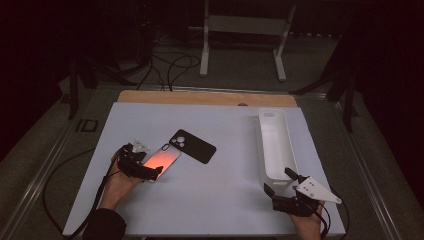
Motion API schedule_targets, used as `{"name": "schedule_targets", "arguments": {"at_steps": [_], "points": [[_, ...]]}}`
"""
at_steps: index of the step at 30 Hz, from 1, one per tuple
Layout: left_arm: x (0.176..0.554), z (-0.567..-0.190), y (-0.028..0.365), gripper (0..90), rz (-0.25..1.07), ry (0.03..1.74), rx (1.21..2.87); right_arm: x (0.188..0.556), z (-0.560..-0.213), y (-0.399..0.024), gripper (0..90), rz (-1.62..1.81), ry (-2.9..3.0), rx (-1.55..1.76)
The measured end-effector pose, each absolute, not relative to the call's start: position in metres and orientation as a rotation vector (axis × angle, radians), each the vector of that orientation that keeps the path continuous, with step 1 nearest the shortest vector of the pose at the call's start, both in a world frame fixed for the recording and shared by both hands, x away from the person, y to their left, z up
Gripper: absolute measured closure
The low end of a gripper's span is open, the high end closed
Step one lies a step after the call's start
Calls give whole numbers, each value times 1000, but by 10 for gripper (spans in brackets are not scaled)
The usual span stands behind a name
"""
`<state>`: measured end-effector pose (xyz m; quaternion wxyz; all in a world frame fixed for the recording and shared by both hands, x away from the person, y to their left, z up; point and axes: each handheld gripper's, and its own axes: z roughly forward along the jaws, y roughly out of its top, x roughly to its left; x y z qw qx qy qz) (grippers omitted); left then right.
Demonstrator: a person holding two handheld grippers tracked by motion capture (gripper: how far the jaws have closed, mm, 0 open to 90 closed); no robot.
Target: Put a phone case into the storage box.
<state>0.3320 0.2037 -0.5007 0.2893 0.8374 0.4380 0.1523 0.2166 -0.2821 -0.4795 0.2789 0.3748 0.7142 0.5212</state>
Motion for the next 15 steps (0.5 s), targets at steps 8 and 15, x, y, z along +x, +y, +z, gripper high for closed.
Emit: {"name": "schedule_targets", "arguments": {"at_steps": [8, 15], "points": [[334, -506, 196, 0, 370, 1163, 2314, 217, -480, -281, 92, 1394, 1919, 1006], [337, -509, 189, 0, 354, 1165, 2380, 217, -480, -281, 92, 1394, 1919, 1008]]}}
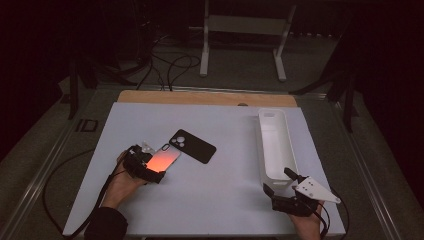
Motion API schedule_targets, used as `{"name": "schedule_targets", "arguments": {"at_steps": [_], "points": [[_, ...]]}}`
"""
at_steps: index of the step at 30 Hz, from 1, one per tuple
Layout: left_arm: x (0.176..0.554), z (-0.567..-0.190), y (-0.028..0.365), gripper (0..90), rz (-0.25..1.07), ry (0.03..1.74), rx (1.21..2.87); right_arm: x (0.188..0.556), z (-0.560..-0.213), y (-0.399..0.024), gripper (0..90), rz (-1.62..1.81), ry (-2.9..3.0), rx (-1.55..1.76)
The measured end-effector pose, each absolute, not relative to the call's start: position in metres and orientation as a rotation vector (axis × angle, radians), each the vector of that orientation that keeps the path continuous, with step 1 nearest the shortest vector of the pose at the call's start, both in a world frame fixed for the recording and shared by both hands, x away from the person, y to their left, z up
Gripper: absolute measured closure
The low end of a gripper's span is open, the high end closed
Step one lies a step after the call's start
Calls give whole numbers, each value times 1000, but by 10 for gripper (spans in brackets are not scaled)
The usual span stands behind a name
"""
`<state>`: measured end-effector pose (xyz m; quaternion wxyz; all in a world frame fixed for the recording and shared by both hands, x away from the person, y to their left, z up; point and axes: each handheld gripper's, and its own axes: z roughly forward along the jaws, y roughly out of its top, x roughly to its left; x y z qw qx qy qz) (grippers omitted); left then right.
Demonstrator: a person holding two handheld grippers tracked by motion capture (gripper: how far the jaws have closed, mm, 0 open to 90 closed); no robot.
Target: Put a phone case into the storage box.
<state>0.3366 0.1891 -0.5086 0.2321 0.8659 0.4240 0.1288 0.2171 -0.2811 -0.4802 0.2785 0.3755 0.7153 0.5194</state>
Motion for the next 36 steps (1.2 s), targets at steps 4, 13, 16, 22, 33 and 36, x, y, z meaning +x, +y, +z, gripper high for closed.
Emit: {"name": "schedule_targets", "arguments": {"at_steps": [4, 13, 16, 22, 33, 36], "points": [[339, -510, 187, 0, 343, 1175, 2406, 217, -480, -281, 92, 1392, 1921, 1008], [342, -513, 187, 23, 308, 1195, 2417, 217, -480, -281, 92, 1391, 1920, 1008], [344, -513, 188, 28, 277, 1204, 2419, 217, -480, -281, 92, 1389, 1921, 1007], [347, -512, 187, 26, 258, 1212, 2443, 217, -480, -280, 93, 1388, 1920, 1008], [349, -509, 186, 73, 244, 1210, 2465, 217, -480, -280, 92, 1387, 1920, 1014], [347, -507, 187, 140, 245, 1194, 2464, 217, -480, -280, 92, 1386, 1920, 1014]]}}
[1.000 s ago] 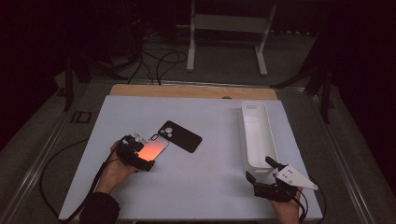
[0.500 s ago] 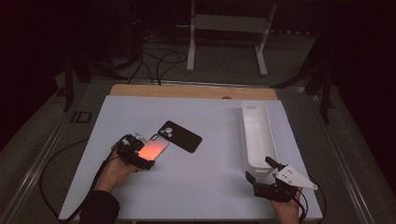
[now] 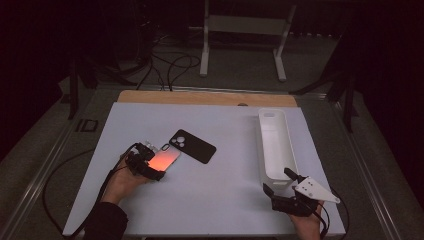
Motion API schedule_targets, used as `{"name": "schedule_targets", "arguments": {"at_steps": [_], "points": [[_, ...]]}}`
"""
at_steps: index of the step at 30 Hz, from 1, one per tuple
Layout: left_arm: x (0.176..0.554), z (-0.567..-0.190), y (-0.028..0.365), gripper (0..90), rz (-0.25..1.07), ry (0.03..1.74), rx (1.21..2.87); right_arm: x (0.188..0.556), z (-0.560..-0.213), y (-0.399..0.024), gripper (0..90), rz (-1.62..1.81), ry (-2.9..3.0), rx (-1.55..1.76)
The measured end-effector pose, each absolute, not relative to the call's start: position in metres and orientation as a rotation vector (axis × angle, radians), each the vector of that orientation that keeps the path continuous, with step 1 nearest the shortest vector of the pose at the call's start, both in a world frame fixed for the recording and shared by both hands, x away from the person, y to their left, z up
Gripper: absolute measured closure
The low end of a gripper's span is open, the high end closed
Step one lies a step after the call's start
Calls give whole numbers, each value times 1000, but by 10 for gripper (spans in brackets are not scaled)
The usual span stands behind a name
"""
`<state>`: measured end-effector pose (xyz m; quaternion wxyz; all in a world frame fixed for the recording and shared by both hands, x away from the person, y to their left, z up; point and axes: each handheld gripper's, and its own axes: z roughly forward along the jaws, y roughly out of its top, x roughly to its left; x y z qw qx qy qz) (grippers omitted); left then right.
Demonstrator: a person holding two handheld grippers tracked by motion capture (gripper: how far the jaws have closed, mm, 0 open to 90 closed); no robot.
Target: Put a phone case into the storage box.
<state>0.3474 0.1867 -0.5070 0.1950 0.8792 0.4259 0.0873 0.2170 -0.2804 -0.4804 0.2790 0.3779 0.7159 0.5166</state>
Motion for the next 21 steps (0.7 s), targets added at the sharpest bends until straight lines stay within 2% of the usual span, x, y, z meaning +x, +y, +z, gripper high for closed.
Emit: {"name": "schedule_targets", "arguments": {"at_steps": [16, 21], "points": [[344, -506, 187, 170, 281, 1207, 2429, 217, -480, -282, 92, 1391, 1910, 1024], [338, -502, 190, 170, 315, 1212, 2373, 217, -480, -283, 92, 1392, 1910, 1025]]}}
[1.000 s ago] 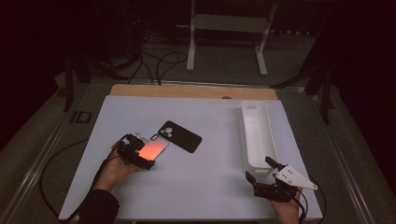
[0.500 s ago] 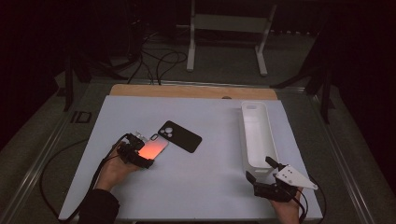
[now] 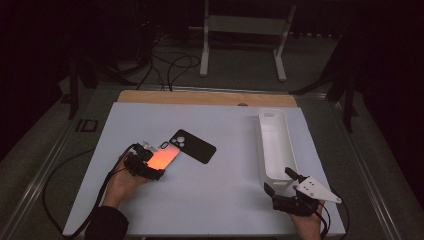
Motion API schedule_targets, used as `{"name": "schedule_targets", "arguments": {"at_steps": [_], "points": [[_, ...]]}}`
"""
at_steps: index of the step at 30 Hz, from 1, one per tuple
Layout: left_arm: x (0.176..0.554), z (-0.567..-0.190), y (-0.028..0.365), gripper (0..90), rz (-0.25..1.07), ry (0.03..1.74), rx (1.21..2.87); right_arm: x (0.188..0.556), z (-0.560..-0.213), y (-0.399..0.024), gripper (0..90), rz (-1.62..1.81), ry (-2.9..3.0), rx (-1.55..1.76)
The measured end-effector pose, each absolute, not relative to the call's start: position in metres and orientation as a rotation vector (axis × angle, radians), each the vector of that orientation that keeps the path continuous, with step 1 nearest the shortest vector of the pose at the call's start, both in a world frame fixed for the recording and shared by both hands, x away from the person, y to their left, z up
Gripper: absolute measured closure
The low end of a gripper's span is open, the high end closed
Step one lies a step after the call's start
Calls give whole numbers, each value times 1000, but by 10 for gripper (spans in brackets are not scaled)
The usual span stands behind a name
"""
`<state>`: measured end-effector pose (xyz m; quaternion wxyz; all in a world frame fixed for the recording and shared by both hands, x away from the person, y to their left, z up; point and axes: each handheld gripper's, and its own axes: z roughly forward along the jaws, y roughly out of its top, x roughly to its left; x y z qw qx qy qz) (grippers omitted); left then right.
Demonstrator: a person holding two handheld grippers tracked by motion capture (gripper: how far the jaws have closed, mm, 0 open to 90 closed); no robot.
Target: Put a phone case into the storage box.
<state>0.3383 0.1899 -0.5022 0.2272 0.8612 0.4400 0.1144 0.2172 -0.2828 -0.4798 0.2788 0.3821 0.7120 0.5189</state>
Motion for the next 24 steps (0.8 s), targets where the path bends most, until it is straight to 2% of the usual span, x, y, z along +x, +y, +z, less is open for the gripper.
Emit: {"name": "schedule_targets", "arguments": {"at_steps": [15, 24], "points": [[306, -475, 202, 169, 449, 1144, 2170, 220, -478, -283, 92, 1392, 1904, 1022], [296, -471, 198, 169, 544, 1058, 2112, 223, -477, -281, 92, 1391, 1912, 1012]]}}
